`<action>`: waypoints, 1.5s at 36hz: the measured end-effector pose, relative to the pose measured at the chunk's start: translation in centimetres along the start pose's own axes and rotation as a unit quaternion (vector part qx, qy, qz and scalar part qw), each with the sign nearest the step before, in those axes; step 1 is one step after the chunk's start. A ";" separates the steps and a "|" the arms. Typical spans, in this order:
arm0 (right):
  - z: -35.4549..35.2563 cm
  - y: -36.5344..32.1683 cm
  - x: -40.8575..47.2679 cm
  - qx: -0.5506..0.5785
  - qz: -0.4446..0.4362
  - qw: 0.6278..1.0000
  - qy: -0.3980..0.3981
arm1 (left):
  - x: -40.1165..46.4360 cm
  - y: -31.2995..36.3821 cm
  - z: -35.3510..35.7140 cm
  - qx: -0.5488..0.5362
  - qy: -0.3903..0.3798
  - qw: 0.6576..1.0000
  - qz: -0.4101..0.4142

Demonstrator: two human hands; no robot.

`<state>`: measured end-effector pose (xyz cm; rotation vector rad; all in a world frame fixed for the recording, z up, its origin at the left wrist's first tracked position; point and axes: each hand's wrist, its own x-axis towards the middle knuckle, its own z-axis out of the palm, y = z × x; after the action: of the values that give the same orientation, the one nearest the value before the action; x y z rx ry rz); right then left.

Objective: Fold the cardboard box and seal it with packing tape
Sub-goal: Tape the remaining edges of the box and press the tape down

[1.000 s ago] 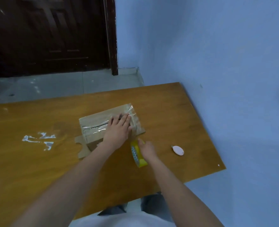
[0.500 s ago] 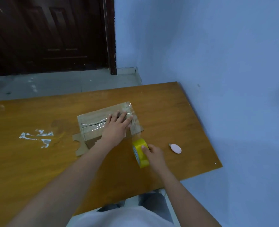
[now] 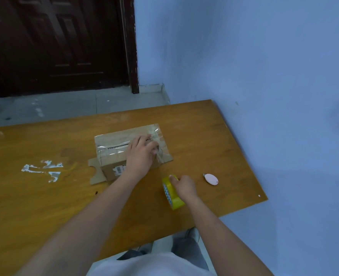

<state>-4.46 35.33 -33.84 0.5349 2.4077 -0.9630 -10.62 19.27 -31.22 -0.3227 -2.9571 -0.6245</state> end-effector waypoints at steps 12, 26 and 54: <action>0.4 0.6 0.5 0.031 0.001 0.999 -0.009 | -2.3 1.2 0.9 0.093 -0.044 0.992 0.068; 1.0 1.3 0.3 0.082 0.015 0.995 -0.053 | -4.2 1.7 1.9 0.200 -0.152 0.967 0.035; -7.1 8.9 5.1 -0.092 0.048 0.990 0.093 | -2.8 2.4 2.1 0.205 -0.220 0.953 -0.034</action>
<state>-6.00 47.32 -36.99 0.6899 2.5755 -0.6675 -7.45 21.74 -32.58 -0.3565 -3.4234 0.0892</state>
